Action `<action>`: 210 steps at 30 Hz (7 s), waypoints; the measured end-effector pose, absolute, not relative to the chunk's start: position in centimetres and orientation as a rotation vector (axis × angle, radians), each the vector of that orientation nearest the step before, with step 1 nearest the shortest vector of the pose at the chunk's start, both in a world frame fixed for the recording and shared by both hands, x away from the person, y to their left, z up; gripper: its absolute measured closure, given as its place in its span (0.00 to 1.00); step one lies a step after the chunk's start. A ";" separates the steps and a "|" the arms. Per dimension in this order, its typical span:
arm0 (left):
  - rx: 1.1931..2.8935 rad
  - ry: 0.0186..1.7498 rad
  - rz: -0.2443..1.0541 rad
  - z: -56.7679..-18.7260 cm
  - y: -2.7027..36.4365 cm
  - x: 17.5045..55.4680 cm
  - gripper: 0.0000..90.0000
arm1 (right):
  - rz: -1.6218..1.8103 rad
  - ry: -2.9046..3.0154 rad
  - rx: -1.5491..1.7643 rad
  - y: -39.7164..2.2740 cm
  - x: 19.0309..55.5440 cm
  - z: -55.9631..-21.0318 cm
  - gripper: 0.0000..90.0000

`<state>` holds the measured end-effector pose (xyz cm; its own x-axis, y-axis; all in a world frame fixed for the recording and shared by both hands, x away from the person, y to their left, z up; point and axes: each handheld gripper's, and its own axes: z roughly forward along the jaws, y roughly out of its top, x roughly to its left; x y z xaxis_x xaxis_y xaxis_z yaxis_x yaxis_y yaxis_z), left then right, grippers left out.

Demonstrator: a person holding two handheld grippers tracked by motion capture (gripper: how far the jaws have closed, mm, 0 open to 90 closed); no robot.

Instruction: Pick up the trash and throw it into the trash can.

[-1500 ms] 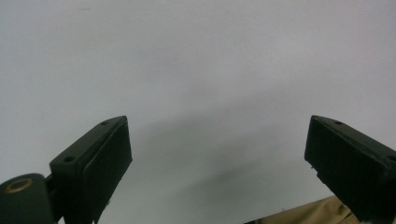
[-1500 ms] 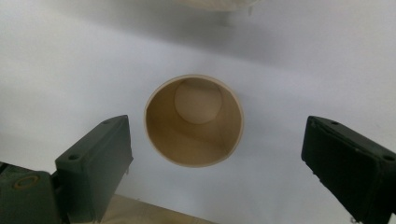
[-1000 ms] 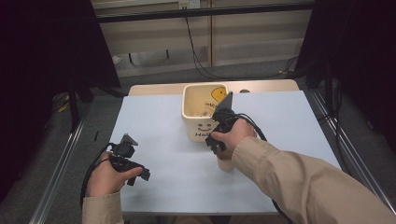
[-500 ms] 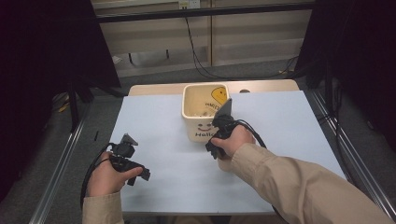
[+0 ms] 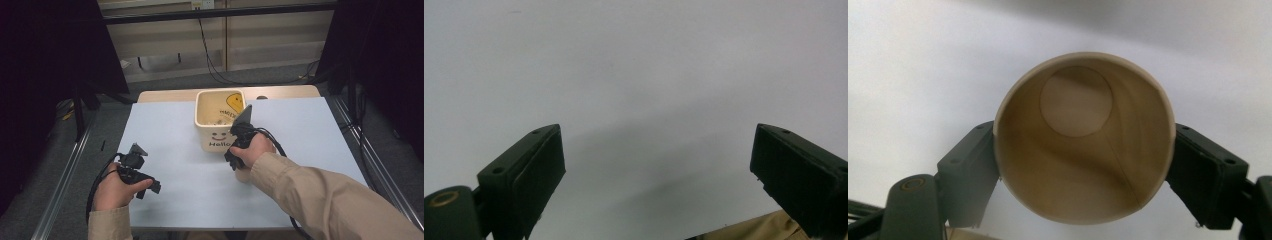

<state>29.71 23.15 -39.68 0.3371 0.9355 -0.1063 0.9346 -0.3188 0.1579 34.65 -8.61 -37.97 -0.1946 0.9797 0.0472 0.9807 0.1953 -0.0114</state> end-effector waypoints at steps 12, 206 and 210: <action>2.400 1.714 -0.016 -39.9 22.9 29.7 0.08 | -0.043 -2.406 -1.932 -10.0 35.4 -33.4 0.24; 2.430 1.676 -0.008 -39.6 22.8 29.5 0.08 | -0.079 -2.679 -1.822 -10.8 43.4 -17.6 0.10; 2.429 1.669 0.006 -39.6 22.6 29.4 0.08 | -0.072 -2.691 -1.824 -12.2 42.3 -18.4 0.10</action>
<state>29.43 22.57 -39.65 0.3647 0.9250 -0.1063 0.9243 -0.3459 0.1613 42.26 -12.15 -18.37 -0.3667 0.9280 -0.0660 0.9231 0.3718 0.0979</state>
